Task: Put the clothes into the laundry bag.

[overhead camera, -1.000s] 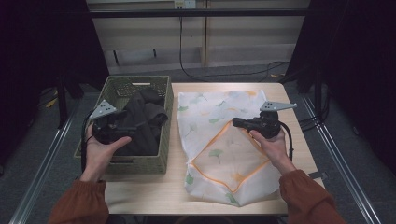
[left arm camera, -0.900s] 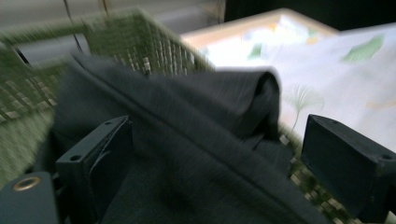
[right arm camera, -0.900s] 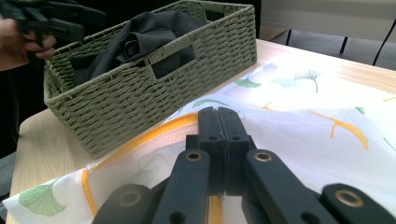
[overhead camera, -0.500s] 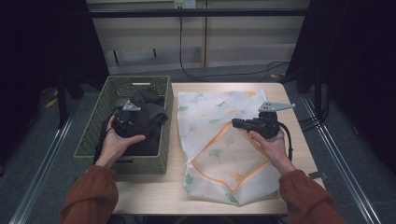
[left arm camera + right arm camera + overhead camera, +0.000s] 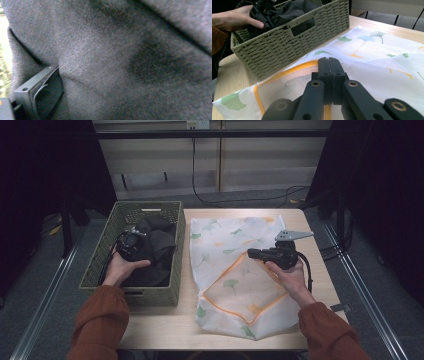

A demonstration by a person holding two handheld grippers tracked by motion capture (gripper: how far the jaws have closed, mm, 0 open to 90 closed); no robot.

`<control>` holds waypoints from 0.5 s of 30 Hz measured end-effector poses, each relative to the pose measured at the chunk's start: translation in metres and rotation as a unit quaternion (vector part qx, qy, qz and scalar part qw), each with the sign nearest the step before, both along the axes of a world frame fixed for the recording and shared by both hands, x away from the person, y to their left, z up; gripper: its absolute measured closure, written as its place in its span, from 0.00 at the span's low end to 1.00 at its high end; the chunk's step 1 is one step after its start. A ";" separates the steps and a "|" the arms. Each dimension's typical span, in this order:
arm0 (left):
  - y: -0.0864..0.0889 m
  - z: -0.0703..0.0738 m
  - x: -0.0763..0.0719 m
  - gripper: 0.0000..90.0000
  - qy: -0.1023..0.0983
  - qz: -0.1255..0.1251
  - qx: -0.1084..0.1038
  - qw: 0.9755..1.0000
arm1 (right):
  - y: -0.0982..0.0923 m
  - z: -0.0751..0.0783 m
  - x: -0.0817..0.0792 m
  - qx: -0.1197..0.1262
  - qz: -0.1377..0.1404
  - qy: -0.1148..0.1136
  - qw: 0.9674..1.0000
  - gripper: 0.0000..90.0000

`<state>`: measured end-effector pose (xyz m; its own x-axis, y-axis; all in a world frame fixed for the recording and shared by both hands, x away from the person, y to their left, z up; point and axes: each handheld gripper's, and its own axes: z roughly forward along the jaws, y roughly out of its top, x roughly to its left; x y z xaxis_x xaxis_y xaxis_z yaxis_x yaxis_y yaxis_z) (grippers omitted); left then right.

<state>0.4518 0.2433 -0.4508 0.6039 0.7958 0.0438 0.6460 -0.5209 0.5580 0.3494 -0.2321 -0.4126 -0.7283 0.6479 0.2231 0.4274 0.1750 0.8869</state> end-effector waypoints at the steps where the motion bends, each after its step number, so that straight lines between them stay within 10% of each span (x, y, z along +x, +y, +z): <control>1: 0.001 -0.002 0.000 0.00 0.002 -0.007 -0.003 1.000 | 0.000 -0.001 0.001 0.001 0.001 0.001 1.000 1.00; 5: -0.001 -0.006 0.002 0.00 0.053 -0.049 -0.038 0.997 | 0.000 -0.001 0.001 -0.001 0.000 0.002 1.000 1.00; 15: -0.012 -0.018 0.003 0.00 0.041 -0.044 -0.008 0.998 | 0.001 -0.002 0.000 -0.004 0.000 0.002 1.000 1.00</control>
<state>0.4548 0.2313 -0.4688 0.6733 0.7391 -0.0202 0.6411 -0.5700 0.5140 0.3496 -0.2311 -0.4147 -0.7278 0.6494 0.2206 0.4314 0.1833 0.8834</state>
